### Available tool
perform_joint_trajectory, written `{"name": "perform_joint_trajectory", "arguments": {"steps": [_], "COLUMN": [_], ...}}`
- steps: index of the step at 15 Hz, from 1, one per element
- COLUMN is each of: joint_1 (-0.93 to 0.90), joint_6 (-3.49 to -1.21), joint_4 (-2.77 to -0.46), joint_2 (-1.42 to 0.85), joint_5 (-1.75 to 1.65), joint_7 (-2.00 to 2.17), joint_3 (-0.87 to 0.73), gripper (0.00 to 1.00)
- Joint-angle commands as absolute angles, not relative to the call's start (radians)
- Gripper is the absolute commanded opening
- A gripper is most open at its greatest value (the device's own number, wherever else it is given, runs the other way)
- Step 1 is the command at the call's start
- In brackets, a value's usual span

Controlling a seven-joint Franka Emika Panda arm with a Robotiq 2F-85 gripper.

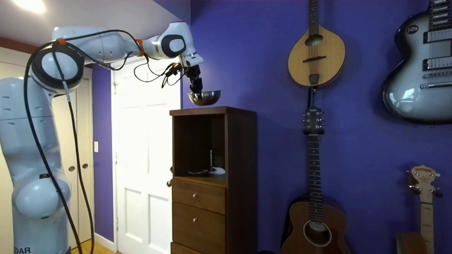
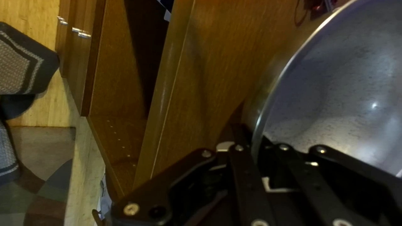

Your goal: Transfer the bowl to the shelf below it

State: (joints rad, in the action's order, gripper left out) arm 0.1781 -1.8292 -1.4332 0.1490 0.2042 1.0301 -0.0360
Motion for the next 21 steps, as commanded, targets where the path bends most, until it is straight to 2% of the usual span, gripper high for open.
{"name": "perform_joint_trajectory", "arguments": {"steps": [1,8,12,21], "joint_1": [0.159,0.038,-0.010,0.029], "joint_6": [-1.864,-1.875,-1.814,-1.350], "joint_4": [-1.549,-1.803,-1.898,-1.956], "joint_2": [0.299,0.560,0.617,0.546], "joint_5": [0.208,0.317,0.410,0.344], "joint_7": [0.979,0.684,0.490,0.162], "joint_3": [-0.016,-0.019,-0.044,-0.106], "gripper": [0.02,0.02,0.02,0.02]}}
